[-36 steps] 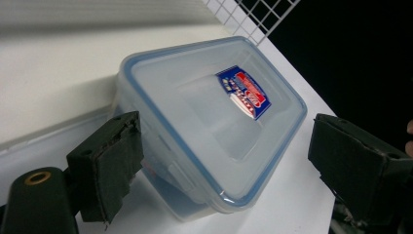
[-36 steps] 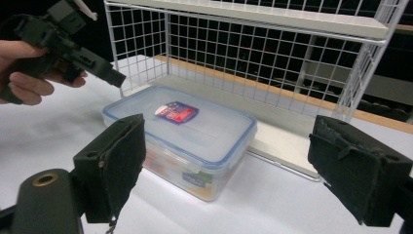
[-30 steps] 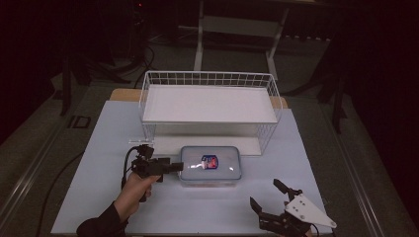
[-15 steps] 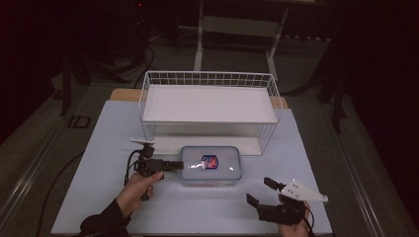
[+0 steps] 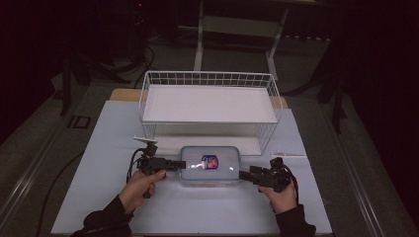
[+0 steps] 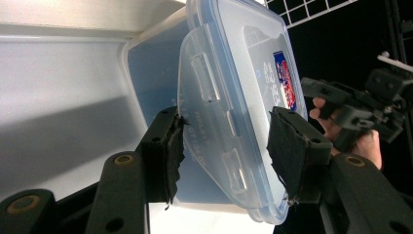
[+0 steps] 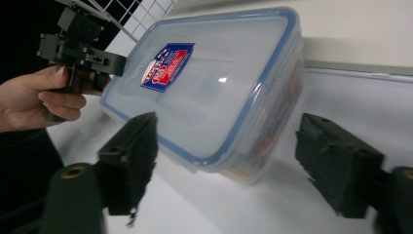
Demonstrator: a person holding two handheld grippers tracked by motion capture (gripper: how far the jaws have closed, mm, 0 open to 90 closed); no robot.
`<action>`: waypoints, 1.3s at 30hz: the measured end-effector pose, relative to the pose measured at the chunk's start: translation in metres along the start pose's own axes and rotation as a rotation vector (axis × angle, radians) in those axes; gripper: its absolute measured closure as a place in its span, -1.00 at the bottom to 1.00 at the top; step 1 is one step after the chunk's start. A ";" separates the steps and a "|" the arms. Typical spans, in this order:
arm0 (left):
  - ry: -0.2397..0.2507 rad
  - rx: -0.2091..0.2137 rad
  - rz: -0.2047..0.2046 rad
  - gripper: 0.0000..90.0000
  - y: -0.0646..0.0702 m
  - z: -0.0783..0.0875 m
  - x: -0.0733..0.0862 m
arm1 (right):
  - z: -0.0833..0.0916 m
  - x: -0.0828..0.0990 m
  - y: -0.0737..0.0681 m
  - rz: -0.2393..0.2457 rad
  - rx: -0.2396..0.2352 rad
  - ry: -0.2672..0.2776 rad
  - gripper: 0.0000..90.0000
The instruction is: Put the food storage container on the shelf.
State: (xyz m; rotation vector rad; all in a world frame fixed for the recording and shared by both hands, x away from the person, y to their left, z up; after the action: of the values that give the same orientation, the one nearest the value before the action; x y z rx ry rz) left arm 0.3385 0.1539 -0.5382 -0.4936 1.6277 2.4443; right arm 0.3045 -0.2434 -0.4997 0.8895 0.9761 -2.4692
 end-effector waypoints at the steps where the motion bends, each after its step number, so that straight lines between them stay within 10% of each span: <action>1: -0.001 0.006 -0.005 0.05 -0.001 0.000 0.000 | -0.002 -0.001 0.002 -0.010 0.003 0.001 -0.43; 13: 0.003 0.050 -0.084 0.20 0.004 0.008 0.008 | -0.016 -0.011 0.009 -0.028 -0.024 -0.039 -0.14; 39: 0.027 -0.004 -0.250 0.27 0.025 0.013 0.030 | -0.012 -0.002 0.007 0.009 -0.124 -0.085 0.15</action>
State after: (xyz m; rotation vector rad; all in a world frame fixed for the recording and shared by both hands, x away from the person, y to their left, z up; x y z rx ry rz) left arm 0.3005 0.1543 -0.5230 -0.6882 1.4704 2.2671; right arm 0.3146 -0.2401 -0.5087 0.7421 1.0799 -2.3887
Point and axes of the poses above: each handheld gripper's, and its own axes: z roughly backward along the jaws, x roughly out of its underside, y roughly to its right, the point moved 1 cm from there along -z, roughly forward along the jaws, and after that the axes turned 5 degrees about x, right-handed, at the moved point
